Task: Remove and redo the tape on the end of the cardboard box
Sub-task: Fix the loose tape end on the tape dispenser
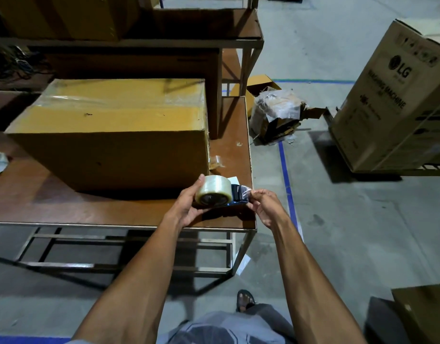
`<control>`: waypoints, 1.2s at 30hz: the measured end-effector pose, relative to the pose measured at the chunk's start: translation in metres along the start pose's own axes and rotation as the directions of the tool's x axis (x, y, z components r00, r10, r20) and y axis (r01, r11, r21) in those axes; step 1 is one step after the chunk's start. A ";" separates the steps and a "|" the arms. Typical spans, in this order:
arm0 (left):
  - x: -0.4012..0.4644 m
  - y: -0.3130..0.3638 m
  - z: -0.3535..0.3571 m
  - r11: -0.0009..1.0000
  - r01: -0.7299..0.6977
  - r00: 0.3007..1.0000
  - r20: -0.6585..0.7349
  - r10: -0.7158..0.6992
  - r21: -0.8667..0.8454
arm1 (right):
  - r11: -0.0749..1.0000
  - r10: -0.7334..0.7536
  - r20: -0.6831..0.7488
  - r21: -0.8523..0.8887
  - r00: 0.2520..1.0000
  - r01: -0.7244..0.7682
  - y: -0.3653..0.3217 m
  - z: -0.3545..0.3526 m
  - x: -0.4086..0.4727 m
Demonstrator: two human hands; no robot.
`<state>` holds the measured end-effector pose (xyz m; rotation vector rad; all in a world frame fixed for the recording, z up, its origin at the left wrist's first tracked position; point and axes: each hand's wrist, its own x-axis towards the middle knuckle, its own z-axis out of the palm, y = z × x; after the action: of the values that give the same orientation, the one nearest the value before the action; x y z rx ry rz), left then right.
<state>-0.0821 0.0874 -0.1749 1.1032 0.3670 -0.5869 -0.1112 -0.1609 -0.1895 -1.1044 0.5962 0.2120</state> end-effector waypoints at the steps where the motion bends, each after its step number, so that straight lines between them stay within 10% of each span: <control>1: -0.001 -0.001 0.002 1.000 0.004 1.000 0.015 -0.004 0.003 | 1.000 -0.004 0.007 -0.013 1.000 0.005 -0.002 0.001 -0.002; 36: 0.014 -0.002 -0.022 0.995 -0.049 0.999 0.015 0.047 0.084 | 0.998 -0.030 -0.034 -0.063 0.999 0.028 0.004 0.008 0.002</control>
<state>-0.0723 0.1035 -0.1929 1.1857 0.3059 -0.5709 -0.1083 -0.1524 -0.1915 -1.1784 0.6071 0.1875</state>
